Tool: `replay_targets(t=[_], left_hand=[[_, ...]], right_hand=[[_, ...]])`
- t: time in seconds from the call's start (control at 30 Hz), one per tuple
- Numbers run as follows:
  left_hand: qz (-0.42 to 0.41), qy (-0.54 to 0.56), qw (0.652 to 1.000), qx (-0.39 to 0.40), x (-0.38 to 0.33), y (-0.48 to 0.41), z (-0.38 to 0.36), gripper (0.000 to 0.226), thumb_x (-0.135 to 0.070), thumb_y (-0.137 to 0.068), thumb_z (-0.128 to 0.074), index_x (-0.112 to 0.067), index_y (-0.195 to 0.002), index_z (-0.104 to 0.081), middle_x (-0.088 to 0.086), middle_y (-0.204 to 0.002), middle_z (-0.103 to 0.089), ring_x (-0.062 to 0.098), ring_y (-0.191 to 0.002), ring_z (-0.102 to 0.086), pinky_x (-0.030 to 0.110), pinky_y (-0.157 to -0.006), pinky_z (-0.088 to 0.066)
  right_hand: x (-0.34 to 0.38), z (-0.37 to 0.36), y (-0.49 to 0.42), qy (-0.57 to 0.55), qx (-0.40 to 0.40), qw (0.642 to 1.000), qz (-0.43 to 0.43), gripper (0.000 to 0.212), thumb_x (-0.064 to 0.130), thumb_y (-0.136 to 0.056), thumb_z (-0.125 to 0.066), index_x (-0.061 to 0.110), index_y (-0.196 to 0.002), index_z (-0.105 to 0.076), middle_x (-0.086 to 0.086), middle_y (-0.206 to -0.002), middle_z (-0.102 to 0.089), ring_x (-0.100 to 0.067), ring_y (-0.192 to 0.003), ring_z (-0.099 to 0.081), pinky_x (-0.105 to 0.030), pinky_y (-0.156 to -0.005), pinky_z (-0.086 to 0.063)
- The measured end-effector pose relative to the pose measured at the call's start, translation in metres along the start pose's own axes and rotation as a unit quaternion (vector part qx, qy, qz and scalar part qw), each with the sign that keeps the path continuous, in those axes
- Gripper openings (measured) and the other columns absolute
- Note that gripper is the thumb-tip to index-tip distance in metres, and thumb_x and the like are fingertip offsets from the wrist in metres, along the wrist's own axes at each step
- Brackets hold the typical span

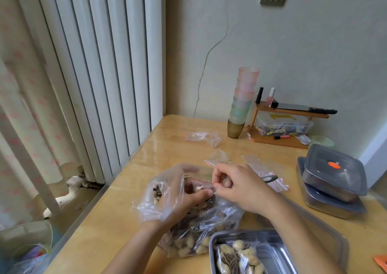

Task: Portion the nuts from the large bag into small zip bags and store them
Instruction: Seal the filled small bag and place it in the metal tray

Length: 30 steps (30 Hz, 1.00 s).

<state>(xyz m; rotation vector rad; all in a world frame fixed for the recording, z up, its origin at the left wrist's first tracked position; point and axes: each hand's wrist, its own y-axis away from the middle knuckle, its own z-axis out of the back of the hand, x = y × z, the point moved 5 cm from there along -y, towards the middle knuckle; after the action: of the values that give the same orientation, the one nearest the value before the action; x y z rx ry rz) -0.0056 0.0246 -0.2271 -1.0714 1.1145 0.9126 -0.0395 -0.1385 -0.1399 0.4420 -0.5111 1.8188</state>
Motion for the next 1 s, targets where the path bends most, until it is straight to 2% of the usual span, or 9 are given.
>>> replay_targets(t=[0.1,0.23,0.3,0.47,0.57,0.7,0.83,0.9,1.0], left_hand=[[0.009,0.041,0.999,-0.001,-0.002,0.001,-0.006,0.058,-0.016,-0.077,-0.092,-0.018,-0.122,-0.056,0.007,-0.078,-0.075,0.017,-0.06,-0.068,0.029,-0.056,-0.053],[-0.024,0.022,0.999,-0.033,-0.001,0.0,-0.004,0.047,-0.042,-0.076,-0.089,-0.035,-0.113,-0.061,0.002,-0.078,-0.075,0.021,-0.066,-0.068,0.041,-0.065,-0.051],[-0.04,0.021,0.998,-0.041,-0.004,0.0,0.0,0.046,-0.046,-0.076,-0.087,-0.038,-0.113,-0.062,0.004,-0.083,-0.076,0.022,-0.072,-0.069,0.044,-0.068,-0.052],[-0.081,-0.023,0.995,-0.052,-0.016,0.004,0.007,0.041,-0.035,-0.083,-0.086,-0.032,-0.116,-0.062,0.001,-0.081,-0.076,0.014,-0.076,-0.072,0.033,-0.072,-0.053],[-0.097,-0.053,0.991,-0.07,-0.02,0.007,0.012,0.037,-0.042,-0.084,-0.085,-0.036,-0.114,-0.064,-0.001,-0.084,-0.076,0.016,-0.077,-0.072,0.041,-0.072,-0.057],[-0.103,-0.043,0.99,-0.084,-0.022,0.009,0.012,0.041,-0.053,-0.081,-0.083,-0.036,-0.112,-0.065,0.001,-0.078,-0.07,0.015,-0.069,-0.066,0.032,-0.063,-0.048],[-0.1,-0.045,0.991,-0.079,-0.016,0.007,0.011,0.044,-0.053,-0.081,-0.084,-0.036,-0.116,-0.063,0.004,-0.08,-0.071,0.023,-0.071,-0.068,0.043,-0.063,-0.053],[-0.098,-0.045,0.991,-0.076,-0.016,0.008,0.01,0.044,-0.05,-0.082,-0.084,-0.036,-0.117,-0.062,0.003,-0.078,-0.071,0.019,-0.069,-0.067,0.037,-0.061,-0.05],[-0.091,-0.039,0.993,-0.067,-0.02,0.009,0.004,0.045,-0.041,-0.081,-0.087,-0.035,-0.117,-0.06,-0.002,-0.084,-0.077,0.012,-0.075,-0.072,0.029,-0.069,-0.053]], right_hand=[[-0.001,0.001,0.001,0.021,-0.003,1.0,-0.005,0.011,0.015,-0.089,-0.068,0.023,-0.082,-0.064,0.014,-0.063,-0.053,-0.003,-0.06,-0.051,-0.019,-0.06,-0.044],[0.001,0.003,0.002,0.009,0.0,1.0,0.0,0.012,0.015,-0.09,-0.069,0.023,-0.082,-0.065,0.024,-0.058,-0.056,-0.003,-0.057,-0.05,-0.022,-0.062,-0.047],[0.0,0.005,0.002,-0.005,-0.002,1.0,-0.002,0.013,0.015,-0.09,-0.071,0.024,-0.083,-0.066,0.026,-0.058,-0.057,-0.004,-0.056,-0.051,-0.023,-0.062,-0.048],[-0.005,0.009,0.006,-0.108,0.018,0.993,-0.05,0.008,0.024,-0.092,-0.075,0.027,-0.095,-0.068,0.004,-0.085,-0.072,-0.015,-0.065,-0.07,-0.024,-0.063,-0.053],[-0.011,0.011,0.008,-0.119,0.045,0.99,-0.068,0.005,0.026,-0.094,-0.075,0.022,-0.092,-0.074,0.003,-0.082,-0.074,-0.016,-0.067,-0.072,-0.023,-0.067,-0.054],[-0.015,0.01,0.008,-0.114,0.056,0.989,-0.078,0.01,0.027,-0.096,-0.072,0.02,-0.089,-0.074,0.001,-0.082,-0.077,-0.013,-0.065,-0.07,-0.022,-0.067,-0.052],[-0.015,0.008,0.007,-0.128,0.053,0.987,-0.079,0.01,0.028,-0.095,-0.073,0.02,-0.09,-0.073,0.001,-0.081,-0.076,-0.013,-0.065,-0.069,-0.019,-0.065,-0.05],[-0.016,0.007,0.007,-0.125,0.053,0.988,-0.079,0.01,0.026,-0.095,-0.073,0.018,-0.089,-0.072,0.0,-0.079,-0.075,-0.013,-0.064,-0.069,-0.019,-0.064,-0.049],[-0.017,0.005,0.007,-0.115,0.05,0.988,-0.086,0.01,0.023,-0.094,-0.074,0.017,-0.086,-0.072,0.001,-0.075,-0.075,-0.012,-0.061,-0.068,-0.02,-0.065,-0.048]])
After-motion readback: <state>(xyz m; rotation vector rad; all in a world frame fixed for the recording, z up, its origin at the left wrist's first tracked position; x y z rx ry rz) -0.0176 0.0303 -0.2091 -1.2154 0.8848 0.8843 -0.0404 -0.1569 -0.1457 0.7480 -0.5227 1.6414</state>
